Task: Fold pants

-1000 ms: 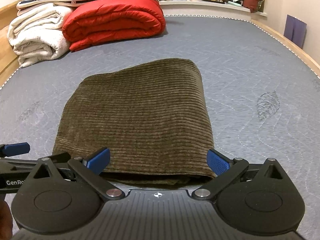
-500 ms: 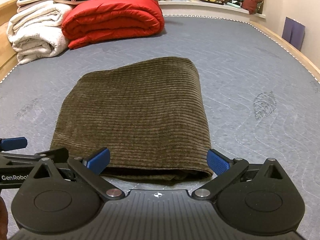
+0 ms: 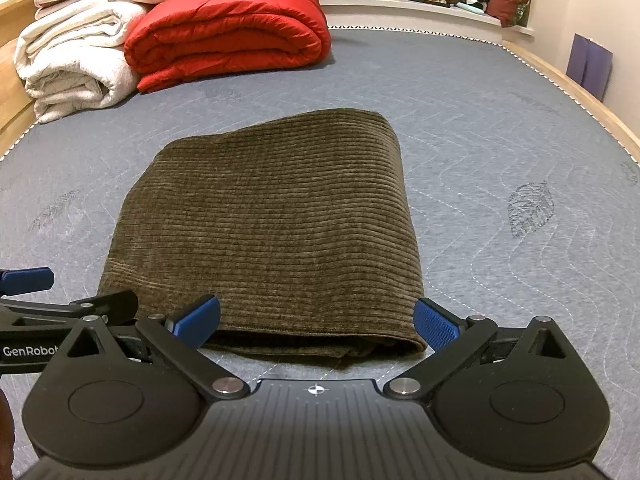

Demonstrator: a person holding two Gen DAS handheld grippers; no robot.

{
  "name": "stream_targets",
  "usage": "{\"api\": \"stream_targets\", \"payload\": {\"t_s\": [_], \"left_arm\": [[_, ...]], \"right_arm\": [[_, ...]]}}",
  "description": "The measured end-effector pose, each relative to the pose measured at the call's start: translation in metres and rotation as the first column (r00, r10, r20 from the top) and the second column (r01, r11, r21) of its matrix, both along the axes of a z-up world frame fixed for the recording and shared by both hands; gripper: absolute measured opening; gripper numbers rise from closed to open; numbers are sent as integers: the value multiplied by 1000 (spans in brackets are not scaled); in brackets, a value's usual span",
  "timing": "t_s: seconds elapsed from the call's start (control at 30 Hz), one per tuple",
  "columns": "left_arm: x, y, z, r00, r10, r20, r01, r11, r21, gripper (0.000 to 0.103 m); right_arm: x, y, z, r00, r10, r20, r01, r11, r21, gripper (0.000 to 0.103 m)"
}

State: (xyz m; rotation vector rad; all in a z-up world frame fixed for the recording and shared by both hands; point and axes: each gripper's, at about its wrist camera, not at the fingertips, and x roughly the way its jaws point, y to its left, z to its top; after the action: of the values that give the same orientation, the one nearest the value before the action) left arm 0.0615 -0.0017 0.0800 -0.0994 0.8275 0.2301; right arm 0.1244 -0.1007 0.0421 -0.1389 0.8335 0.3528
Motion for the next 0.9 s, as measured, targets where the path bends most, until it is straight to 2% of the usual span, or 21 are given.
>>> {"api": "stream_targets", "payload": {"t_s": [0.9], "left_arm": [[0,0,-1,1000,-17,2,17,1000,19,103]], "right_arm": [[0,0,-2,1000,2,1,-2,1000,-9,102]]}}
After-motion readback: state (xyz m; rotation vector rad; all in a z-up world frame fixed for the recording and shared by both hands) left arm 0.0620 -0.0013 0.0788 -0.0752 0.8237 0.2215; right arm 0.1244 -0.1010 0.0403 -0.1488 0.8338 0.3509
